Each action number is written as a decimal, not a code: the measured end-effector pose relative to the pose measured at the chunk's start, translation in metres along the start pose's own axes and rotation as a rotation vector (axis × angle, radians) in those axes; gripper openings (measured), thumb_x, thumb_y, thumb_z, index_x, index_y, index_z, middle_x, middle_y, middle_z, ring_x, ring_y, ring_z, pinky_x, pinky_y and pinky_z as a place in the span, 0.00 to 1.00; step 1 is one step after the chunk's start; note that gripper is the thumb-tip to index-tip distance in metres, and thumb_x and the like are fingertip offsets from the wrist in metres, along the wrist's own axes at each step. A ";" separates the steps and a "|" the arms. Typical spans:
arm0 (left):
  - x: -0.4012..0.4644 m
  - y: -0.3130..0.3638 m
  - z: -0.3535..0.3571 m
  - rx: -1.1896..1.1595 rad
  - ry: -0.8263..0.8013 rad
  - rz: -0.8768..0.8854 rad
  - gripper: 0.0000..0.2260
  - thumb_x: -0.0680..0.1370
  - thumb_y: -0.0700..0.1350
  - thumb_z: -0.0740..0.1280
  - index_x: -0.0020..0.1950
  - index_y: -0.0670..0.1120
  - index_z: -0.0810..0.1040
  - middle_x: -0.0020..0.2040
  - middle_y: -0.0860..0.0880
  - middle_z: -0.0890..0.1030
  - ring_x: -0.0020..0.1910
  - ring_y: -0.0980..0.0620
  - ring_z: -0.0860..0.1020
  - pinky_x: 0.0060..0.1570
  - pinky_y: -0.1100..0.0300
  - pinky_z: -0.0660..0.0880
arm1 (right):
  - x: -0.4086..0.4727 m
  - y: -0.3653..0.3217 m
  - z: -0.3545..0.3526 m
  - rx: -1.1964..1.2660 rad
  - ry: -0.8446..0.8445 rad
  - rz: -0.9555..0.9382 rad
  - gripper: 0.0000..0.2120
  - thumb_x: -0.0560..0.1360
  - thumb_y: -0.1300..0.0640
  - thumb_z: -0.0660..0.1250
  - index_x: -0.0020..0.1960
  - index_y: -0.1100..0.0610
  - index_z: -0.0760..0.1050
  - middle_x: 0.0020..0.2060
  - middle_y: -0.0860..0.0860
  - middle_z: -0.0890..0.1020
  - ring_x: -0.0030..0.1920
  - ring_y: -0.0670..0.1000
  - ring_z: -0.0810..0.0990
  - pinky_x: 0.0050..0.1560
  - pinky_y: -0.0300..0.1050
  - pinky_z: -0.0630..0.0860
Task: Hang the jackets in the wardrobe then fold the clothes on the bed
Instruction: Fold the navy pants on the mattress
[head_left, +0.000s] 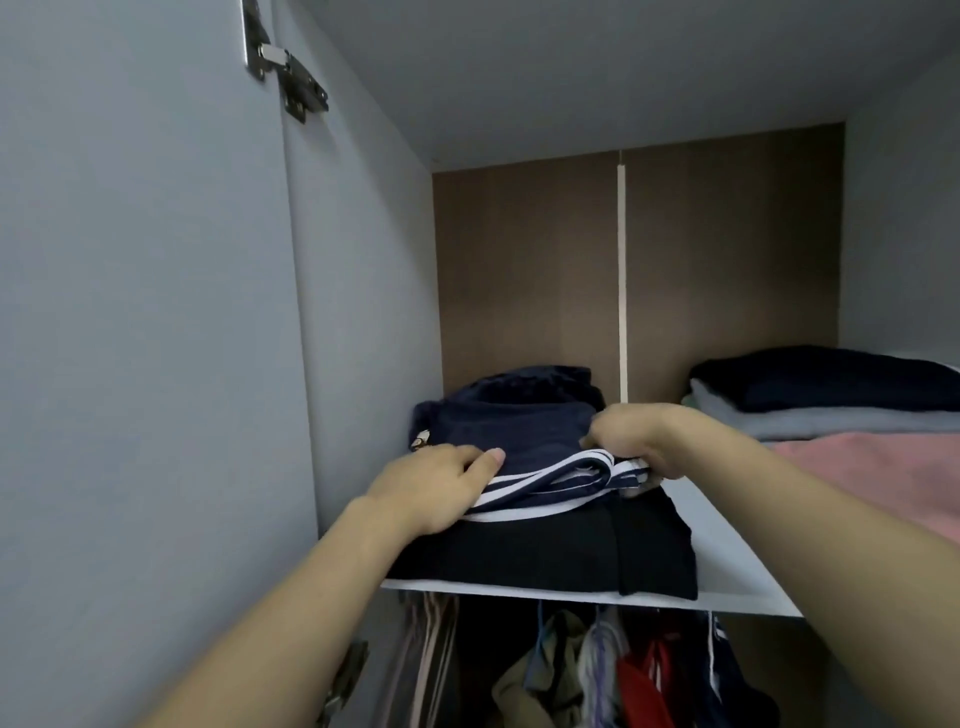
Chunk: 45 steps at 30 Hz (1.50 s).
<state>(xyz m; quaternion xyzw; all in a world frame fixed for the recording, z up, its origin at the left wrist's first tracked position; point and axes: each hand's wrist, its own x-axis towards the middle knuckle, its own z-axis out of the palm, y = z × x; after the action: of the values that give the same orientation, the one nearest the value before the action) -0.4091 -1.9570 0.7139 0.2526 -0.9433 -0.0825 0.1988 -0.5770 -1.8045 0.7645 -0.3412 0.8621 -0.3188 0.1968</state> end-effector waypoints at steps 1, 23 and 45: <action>0.001 0.000 0.000 0.008 -0.021 0.003 0.27 0.79 0.68 0.45 0.65 0.58 0.76 0.67 0.52 0.77 0.67 0.48 0.72 0.64 0.51 0.69 | -0.004 -0.003 -0.001 -0.109 0.005 0.009 0.11 0.79 0.62 0.56 0.44 0.61 0.75 0.35 0.57 0.80 0.30 0.53 0.77 0.29 0.40 0.76; 0.039 0.002 -0.015 -0.059 -0.157 -0.057 0.28 0.82 0.61 0.48 0.77 0.47 0.64 0.77 0.45 0.64 0.74 0.44 0.63 0.71 0.53 0.58 | -0.009 -0.002 0.021 -0.211 0.453 -0.321 0.26 0.82 0.44 0.55 0.74 0.57 0.64 0.72 0.55 0.69 0.71 0.56 0.67 0.67 0.44 0.62; -0.131 0.315 -0.023 -0.292 0.714 0.758 0.24 0.81 0.47 0.60 0.75 0.41 0.64 0.74 0.43 0.66 0.75 0.45 0.61 0.76 0.46 0.53 | -0.386 0.132 -0.104 -0.669 1.123 -0.180 0.25 0.79 0.55 0.60 0.74 0.60 0.62 0.72 0.56 0.67 0.71 0.56 0.65 0.69 0.46 0.61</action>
<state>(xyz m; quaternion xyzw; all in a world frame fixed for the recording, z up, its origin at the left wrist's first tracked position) -0.4356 -1.6208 0.7717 -0.1232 -0.8208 -0.0445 0.5560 -0.4300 -1.4116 0.7958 -0.2365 0.8543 -0.1786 -0.4270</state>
